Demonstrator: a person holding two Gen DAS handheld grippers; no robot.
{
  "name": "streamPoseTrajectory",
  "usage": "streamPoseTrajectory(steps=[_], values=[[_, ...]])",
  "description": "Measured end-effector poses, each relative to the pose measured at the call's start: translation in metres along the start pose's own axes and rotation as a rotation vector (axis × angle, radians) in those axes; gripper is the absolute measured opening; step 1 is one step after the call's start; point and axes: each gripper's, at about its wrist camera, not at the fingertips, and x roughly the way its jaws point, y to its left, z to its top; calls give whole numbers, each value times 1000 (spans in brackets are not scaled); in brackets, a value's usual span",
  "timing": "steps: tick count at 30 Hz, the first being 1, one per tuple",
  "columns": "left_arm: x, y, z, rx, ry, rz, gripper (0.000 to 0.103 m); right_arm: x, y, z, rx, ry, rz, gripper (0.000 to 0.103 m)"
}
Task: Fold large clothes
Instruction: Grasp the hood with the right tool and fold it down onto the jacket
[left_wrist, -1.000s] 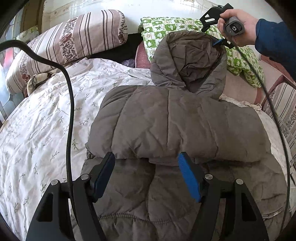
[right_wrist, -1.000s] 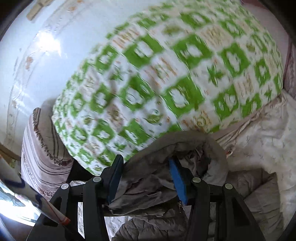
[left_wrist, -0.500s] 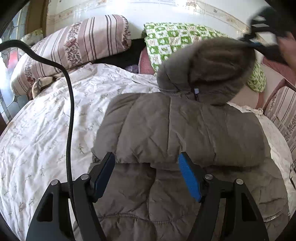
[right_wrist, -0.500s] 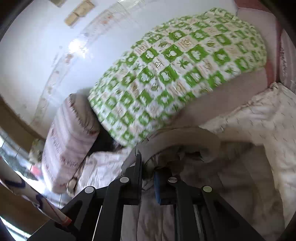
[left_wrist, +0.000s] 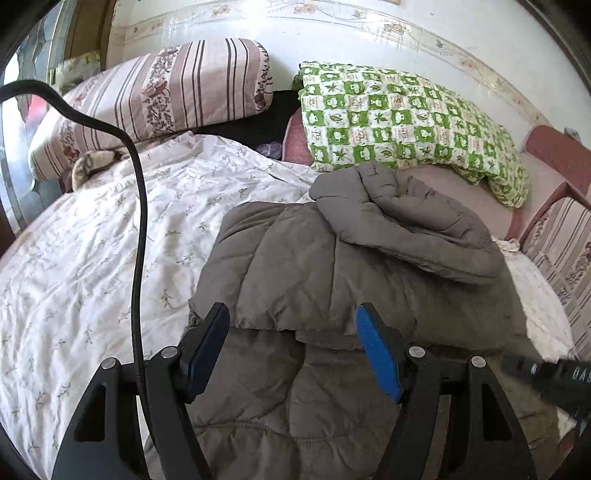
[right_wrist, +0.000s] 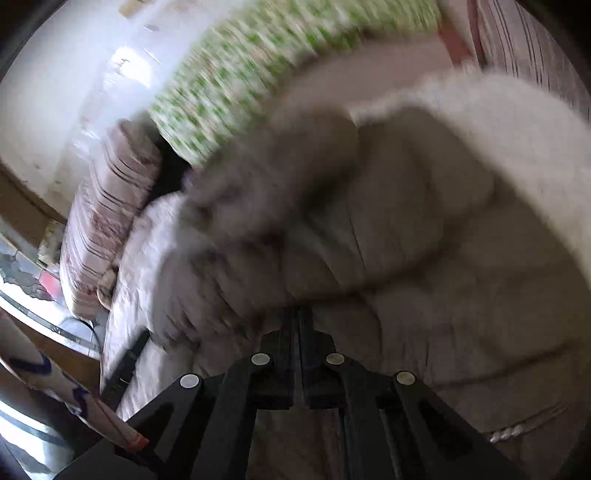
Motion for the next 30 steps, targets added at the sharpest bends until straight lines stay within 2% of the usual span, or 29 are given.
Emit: streamPoseTrajectory(steps=[1, 4, 8, 10, 12, 14, 17, 20, 24, 28, 30], values=[[0, 0, 0, -8, 4, -7, 70, -1, -4, -1, 17, 9, 11, 3], [5, 0, 3, -21, 17, -45, 70, -23, 15, 15, -86, -60, -5, 3], [18, -3, 12, -24, 38, -60, 70, -35, 55, 60, -223, -117, -16, 4], [25, -3, 12, -34, 57, -56, 70, -19, 77, 81, -311, -126, -54, 4], [31, -3, 11, -32, 84, -55, 70, 3, 86, 95, -345, -112, -70, 4], [34, -1, 10, -33, 95, -44, 70, 32, 87, 103, -361, -101, -125, 4], [36, 2, 10, -40, 102, -49, 70, 84, 63, 98, -362, -18, -198, 4], [37, 1, 11, -28, 100, -49, 70, 119, 37, 83, -298, 94, -179, 4], [39, 3, 11, -33, 100, -49, 70, 103, 47, 73, -364, 43, -201, 4], [38, 10, 13, -66, 91, -32, 70, 70, 80, 71, -418, -65, -119, 4], [38, 13, 13, -78, 91, -24, 70, 73, 98, 69, -442, -53, -69, 4]])
